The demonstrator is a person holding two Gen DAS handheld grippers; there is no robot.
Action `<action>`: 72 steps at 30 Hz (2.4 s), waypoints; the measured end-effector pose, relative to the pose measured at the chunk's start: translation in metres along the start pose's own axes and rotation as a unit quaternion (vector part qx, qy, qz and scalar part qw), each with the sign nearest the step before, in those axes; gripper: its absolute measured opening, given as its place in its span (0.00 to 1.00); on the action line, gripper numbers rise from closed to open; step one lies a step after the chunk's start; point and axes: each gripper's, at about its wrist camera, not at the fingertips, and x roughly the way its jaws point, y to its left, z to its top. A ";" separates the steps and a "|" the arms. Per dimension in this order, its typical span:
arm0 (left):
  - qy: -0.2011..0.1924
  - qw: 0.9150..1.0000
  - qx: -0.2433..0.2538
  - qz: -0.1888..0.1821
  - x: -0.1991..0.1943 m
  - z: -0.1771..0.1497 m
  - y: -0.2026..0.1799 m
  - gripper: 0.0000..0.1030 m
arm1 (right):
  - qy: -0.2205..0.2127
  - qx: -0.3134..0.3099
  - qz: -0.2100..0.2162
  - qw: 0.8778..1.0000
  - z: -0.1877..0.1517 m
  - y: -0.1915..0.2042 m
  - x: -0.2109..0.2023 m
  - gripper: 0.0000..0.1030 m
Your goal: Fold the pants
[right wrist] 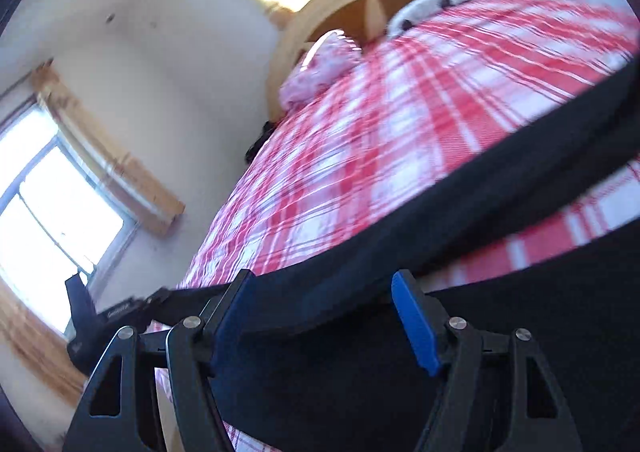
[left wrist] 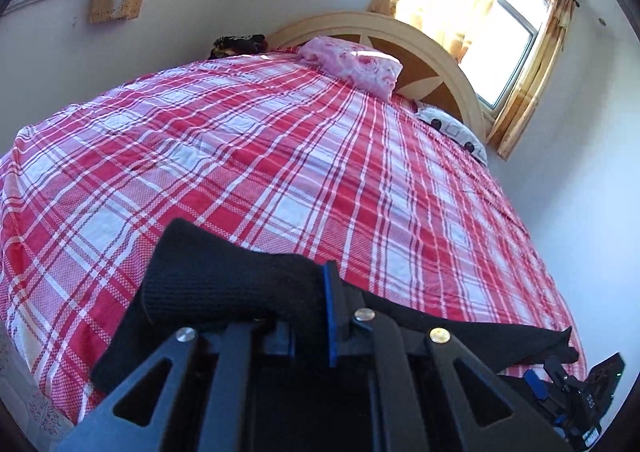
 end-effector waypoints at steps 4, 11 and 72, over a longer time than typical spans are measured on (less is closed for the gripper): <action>-0.014 1.000 -0.004 -0.011 -0.015 0.006 -0.002 0.11 | -0.013 0.086 0.011 0.996 0.014 -0.049 -0.018 0.70; -0.017 1.000 -0.006 -0.021 -0.023 0.009 -0.004 0.11 | -0.013 0.123 0.017 0.992 0.036 -0.072 -0.003 0.69; -0.047 0.972 0.133 0.188 -0.061 -0.039 0.043 0.66 | 0.028 0.035 -0.070 0.997 -0.053 -0.066 -0.096 0.46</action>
